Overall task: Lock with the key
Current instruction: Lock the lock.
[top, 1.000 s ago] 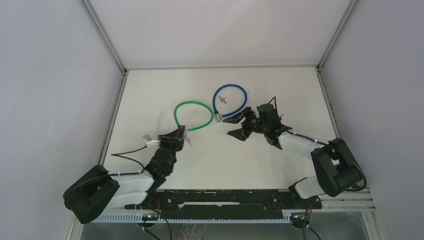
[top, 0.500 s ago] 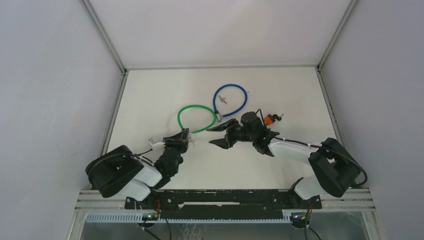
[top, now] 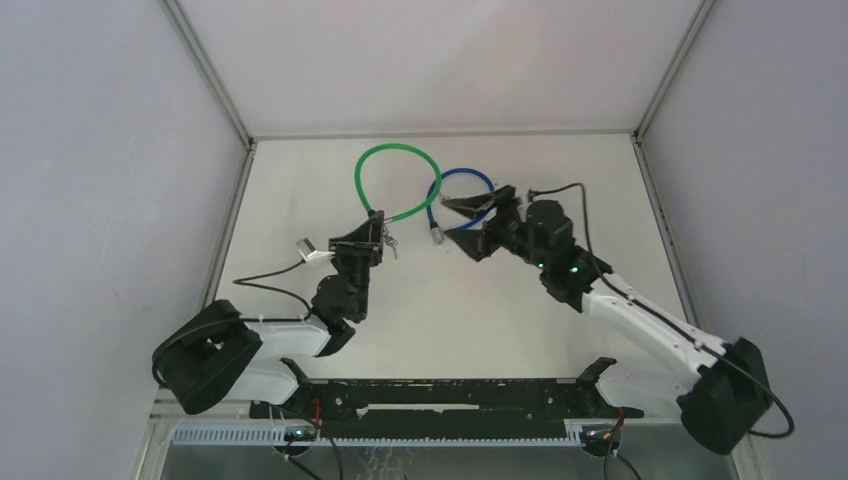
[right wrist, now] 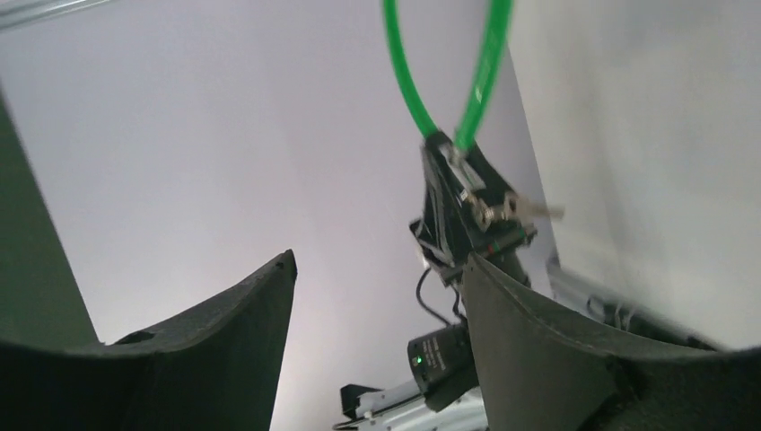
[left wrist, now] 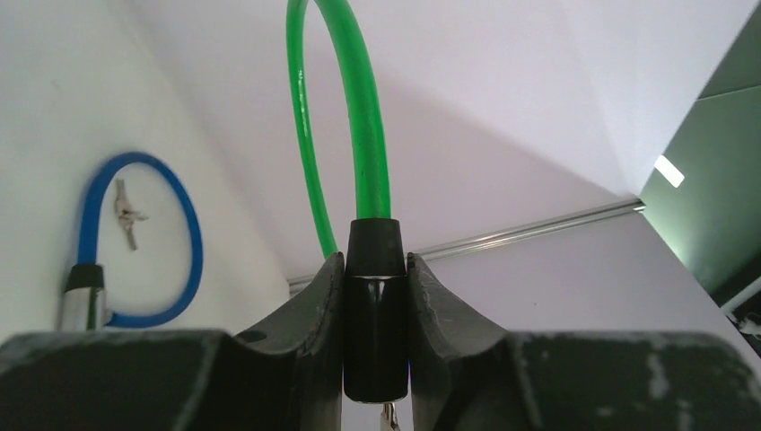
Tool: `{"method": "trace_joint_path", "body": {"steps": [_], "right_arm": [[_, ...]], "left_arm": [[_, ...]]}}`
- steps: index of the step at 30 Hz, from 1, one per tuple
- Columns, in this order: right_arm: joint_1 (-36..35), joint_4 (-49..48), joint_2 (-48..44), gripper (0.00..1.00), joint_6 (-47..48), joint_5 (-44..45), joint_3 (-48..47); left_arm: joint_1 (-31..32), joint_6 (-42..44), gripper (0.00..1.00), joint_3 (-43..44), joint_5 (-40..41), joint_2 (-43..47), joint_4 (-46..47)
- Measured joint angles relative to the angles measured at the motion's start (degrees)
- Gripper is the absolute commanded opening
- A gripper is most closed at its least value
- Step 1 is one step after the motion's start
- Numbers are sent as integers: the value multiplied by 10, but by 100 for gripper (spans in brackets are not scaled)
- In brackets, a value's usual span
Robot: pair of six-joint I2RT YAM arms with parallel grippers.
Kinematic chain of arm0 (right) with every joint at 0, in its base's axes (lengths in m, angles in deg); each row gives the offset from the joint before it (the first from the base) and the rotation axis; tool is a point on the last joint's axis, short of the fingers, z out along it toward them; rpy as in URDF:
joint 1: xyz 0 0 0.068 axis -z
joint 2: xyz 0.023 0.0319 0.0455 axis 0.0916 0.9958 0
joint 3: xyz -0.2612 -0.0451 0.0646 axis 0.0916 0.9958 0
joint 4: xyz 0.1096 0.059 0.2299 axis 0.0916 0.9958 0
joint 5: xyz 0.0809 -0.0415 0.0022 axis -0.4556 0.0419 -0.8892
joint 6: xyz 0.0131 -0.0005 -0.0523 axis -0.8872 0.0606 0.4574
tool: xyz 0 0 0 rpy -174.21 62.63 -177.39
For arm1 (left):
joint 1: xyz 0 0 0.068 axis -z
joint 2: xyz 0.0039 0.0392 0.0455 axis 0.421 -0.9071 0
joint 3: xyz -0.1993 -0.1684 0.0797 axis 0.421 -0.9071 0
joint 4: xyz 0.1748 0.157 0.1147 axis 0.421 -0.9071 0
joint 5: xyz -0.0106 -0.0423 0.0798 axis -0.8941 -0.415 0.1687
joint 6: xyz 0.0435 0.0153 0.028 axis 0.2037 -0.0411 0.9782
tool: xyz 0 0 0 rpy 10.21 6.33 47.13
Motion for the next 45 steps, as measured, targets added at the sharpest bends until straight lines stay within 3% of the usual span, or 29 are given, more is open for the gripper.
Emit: {"method": "trace_joint_path", "body": {"steps": [6,11,17,23,31,38,42,45], "right_arm": [[99,-72,-80,77,158,-28,32],[156,-92,-38,81,279,-117,33],[191,-137,26,83,336,-208,32],[198,-177,108,75,355,-251,9],[202,-266,248,73,335,-293,-68],[198,-333,302,51,296,-313,-90],[196,-375,325,48,265,-318,-104],[194,-387,341,52,255,-322,-120]], "left_arm": [[-3,53,0,0,1,45,5],[-4,67,0,0,-10,67,5],[-4,65,0,0,-15,89,5],[-4,49,0,0,-31,94,5],[2,35,0,-6,-44,101,5],[2,34,0,-23,-45,105,5],[2,34,0,-30,-44,105,4],[2,34,0,-31,-44,106,4]]}}
